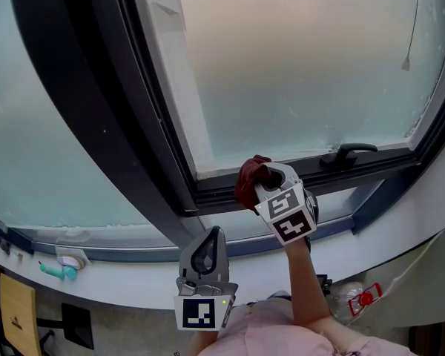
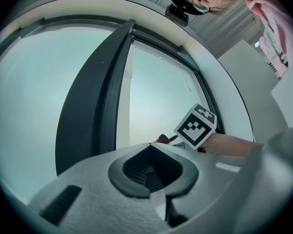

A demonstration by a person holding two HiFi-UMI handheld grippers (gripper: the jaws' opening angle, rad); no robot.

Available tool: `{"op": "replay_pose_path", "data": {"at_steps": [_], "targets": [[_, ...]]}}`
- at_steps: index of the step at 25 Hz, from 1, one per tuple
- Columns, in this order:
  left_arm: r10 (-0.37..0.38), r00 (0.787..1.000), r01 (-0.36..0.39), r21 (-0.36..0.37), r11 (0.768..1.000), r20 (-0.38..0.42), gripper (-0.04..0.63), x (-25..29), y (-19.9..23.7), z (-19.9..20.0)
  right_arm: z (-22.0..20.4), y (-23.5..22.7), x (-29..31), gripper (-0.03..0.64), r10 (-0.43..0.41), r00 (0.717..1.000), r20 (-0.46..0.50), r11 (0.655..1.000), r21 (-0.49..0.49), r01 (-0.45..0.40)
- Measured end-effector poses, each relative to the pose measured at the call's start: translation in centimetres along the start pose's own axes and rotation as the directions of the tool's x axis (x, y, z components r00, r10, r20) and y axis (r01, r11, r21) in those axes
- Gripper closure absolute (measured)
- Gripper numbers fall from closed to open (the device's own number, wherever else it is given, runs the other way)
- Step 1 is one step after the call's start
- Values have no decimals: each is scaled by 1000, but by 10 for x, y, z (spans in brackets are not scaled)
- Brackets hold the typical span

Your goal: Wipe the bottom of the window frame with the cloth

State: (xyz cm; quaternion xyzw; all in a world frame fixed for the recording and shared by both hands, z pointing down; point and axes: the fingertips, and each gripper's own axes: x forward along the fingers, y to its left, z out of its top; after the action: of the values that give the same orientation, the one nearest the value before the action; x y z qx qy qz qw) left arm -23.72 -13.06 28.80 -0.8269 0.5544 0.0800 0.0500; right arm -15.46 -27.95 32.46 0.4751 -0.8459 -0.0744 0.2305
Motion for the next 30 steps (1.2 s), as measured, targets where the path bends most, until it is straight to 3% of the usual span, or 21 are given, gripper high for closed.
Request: {"op": "replay_pose_path", "data": {"at_steps": [9,30], "targets": [[-8,1000,8,-4,1000,0,601,2,0,-1,-5,-8,-2,551,4,1000,-20,999,35,-4],[-28,1000,28,-8,1000,-1,601,5,-3,-2,-31,-57,-20,549,-92,994,-63,988,121,99]]}}
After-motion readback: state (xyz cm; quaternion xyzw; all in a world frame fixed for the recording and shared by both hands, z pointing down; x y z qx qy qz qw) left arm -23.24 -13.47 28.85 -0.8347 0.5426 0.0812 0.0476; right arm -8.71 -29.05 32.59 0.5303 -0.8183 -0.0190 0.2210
